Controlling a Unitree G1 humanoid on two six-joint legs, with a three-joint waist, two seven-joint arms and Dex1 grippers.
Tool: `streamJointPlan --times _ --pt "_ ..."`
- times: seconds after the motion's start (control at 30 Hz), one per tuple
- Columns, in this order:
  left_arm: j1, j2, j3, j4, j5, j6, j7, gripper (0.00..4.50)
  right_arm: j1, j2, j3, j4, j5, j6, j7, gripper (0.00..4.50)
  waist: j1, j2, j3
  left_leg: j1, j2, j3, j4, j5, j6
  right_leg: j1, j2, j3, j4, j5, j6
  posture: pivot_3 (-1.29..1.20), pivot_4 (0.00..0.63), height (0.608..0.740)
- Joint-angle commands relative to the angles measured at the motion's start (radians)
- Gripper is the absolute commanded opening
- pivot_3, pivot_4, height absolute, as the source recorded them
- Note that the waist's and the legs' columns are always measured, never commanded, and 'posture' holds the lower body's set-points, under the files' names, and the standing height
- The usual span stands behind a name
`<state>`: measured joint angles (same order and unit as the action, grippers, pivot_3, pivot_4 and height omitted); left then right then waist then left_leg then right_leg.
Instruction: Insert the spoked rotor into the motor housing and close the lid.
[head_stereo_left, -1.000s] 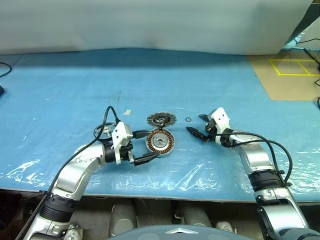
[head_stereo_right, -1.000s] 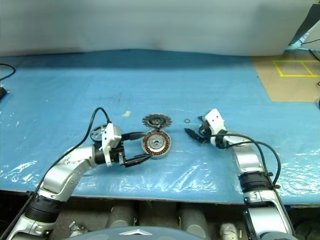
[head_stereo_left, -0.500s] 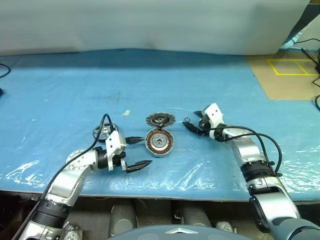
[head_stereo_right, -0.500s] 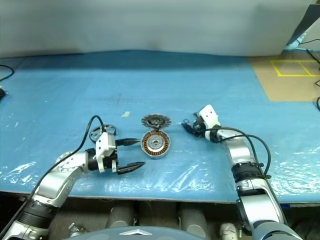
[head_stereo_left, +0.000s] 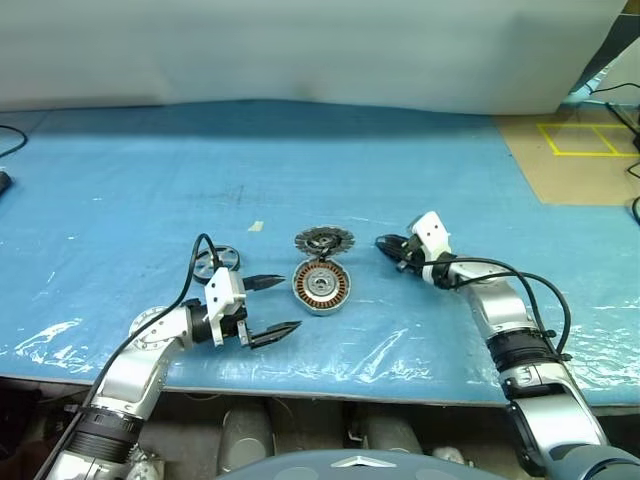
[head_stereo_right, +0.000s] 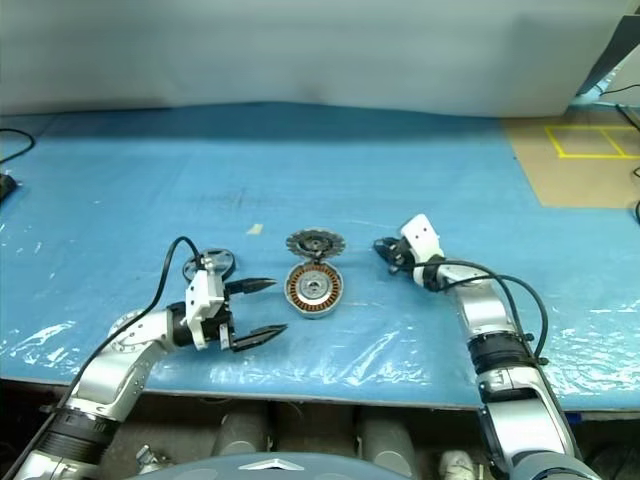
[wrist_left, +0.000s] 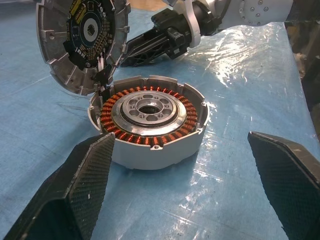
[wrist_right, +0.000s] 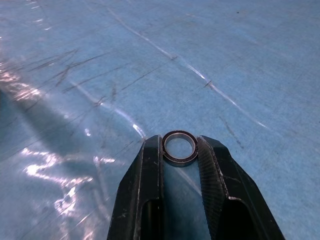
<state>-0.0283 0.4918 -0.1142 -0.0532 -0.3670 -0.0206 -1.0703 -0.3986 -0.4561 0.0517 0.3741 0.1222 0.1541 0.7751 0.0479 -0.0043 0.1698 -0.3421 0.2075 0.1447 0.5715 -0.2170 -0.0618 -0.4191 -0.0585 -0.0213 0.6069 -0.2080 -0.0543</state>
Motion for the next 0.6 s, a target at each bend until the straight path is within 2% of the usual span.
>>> streamJointPlan --times 0.03,0.23,0.4,0.6 --pt "-0.002 -0.006 0.007 -0.011 -0.008 -0.022 -0.008 4.5 0.072 -0.036 -0.001 -0.118 0.051 0.042 0.084 0.6 0.0 0.0 0.0 0.0 0.0 0.0 0.0 0.0 0.0 0.0 0.0 0.0 0.0 0.0 0.0 0.0 0.15 0.74" --pt "-0.005 -0.006 0.009 -0.017 -0.019 -0.01 -0.011 4.5 0.117 -0.073 -0.007 -0.218 0.077 0.071 0.132 0.6 -0.007 0.0 0.0 0.0 0.0 0.001 -0.001 0.0 0.0 -0.001 0.0 0.0 0.0 0.0 0.0 0.0 0.15 0.74" --pt "-0.001 0.011 0.003 -0.021 -0.03 -0.002 -0.05 4.5 0.167 -0.135 0.015 -0.41 0.146 0.112 0.264 0.6 -0.003 0.0 0.0 -0.003 0.0 0.001 -0.001 0.0 0.0 -0.004 0.0 0.0 -0.001 0.0 0.0 0.0 0.15 0.74" --pt "0.007 0.022 -0.001 -0.003 -0.009 -0.026 -0.078 4.5 0.132 -0.144 0.043 -0.521 0.207 0.183 0.323 0.6 -0.005 0.0 0.0 -0.002 0.001 0.001 -0.002 0.0 0.001 -0.004 0.0 0.0 0.0 0.0 0.0 0.0 0.15 0.74"
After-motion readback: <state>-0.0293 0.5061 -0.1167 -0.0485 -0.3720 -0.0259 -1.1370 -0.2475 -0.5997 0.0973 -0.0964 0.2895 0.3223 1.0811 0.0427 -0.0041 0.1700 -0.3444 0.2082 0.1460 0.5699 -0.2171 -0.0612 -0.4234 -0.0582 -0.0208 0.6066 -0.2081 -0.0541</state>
